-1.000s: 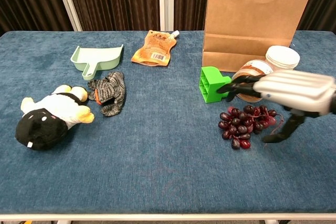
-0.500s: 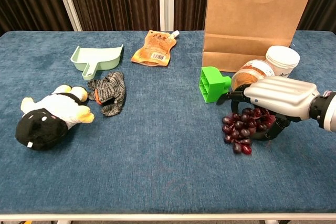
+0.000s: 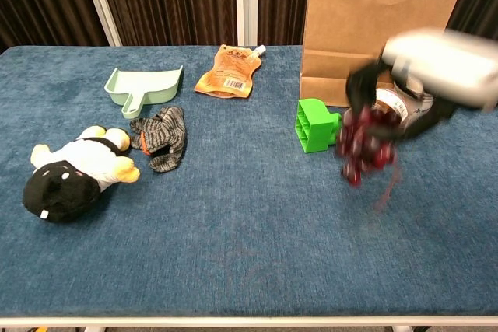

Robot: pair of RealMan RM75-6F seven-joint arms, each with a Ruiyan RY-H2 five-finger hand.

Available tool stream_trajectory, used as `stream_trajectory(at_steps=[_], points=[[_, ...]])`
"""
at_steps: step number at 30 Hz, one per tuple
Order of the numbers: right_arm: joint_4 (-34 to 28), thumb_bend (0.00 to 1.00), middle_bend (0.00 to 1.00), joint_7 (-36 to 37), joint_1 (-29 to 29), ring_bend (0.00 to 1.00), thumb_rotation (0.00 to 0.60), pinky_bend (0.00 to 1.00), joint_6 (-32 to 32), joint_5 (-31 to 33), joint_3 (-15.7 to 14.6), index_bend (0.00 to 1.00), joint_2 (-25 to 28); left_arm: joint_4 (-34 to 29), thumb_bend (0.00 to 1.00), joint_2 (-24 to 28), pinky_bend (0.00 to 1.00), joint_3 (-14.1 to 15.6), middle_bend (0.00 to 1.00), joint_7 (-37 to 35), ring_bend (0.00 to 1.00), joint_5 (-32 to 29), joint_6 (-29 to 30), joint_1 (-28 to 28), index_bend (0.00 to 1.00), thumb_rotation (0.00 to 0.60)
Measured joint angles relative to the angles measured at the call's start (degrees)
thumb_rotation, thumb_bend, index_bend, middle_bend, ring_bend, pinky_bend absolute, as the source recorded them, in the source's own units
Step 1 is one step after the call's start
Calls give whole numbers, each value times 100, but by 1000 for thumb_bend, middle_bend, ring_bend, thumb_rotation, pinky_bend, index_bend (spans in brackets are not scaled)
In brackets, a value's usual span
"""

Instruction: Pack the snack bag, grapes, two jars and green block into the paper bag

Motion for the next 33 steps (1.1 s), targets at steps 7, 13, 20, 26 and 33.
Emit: stream_trajectory(at_steps=[7,13,20,26,33], points=[[-1051,289,567,169,100,465,600,769,474,27,687,631,1144,-47,31,11,177,-1,240,60,184,23,17,-2,204,600],[-1541,289,567,579,233,466,600,769,603,637,1497,632,1967,-94,31,35,177,-4,240,90,184,23,7,-10,204,600],[-1512,289,567,849,480,465,600,769,181,1714,2093,632,2413,-98,31,29,177,4,240,91,184,-1,-15,-1,204,600],[-925,289,567,719,856,465,600,769,-673,2697,2290,632,2408,-115,31,47,177,-17,240,104,184,-14,-66,-40,204,600],[246,289,567,221,1475,465,600,769,-1575,3705,2378,632,1902,-132,31,43,177,-15,240,137,184,-85,-128,-44,204,600]])
